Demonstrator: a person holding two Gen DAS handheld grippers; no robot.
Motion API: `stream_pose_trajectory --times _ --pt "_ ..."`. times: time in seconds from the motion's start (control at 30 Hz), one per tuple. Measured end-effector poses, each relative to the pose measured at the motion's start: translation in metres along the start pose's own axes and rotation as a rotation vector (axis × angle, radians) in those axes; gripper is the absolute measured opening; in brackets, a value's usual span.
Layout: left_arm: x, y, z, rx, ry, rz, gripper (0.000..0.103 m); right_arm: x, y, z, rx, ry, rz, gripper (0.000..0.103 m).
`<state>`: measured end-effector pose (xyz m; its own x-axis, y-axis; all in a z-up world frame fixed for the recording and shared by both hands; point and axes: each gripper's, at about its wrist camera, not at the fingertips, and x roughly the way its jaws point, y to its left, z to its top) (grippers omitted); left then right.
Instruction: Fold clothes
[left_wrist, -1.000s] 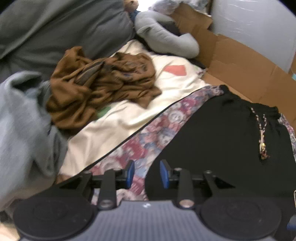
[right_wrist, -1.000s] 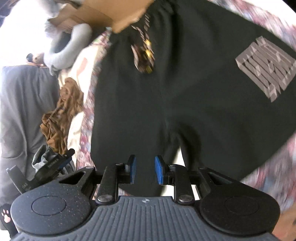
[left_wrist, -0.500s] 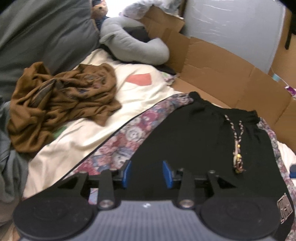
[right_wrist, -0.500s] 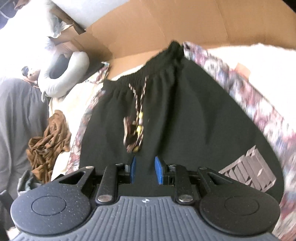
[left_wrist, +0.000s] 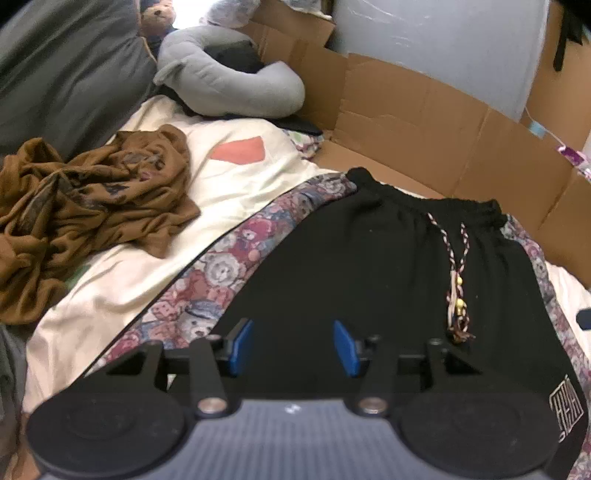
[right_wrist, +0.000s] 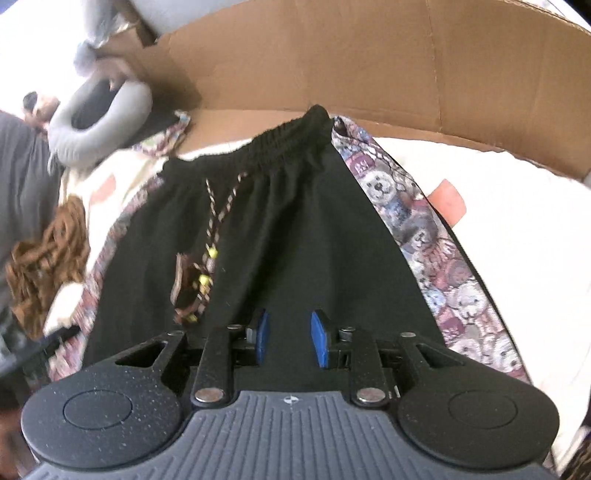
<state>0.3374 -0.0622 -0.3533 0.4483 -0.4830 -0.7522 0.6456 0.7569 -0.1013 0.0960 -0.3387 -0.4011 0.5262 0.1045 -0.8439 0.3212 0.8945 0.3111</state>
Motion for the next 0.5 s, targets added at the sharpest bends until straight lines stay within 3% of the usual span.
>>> stream_pose_trajectory --times 0.23,0.5 --pt "0.016 -0.013 0.007 0.021 0.016 -0.001 0.055 0.012 -0.04 -0.014 0.02 -0.003 -0.087 0.027" --pt "0.05 -0.025 0.011 0.039 0.052 0.037 0.056 0.024 -0.077 -0.019 0.028 -0.012 -0.106 0.027"
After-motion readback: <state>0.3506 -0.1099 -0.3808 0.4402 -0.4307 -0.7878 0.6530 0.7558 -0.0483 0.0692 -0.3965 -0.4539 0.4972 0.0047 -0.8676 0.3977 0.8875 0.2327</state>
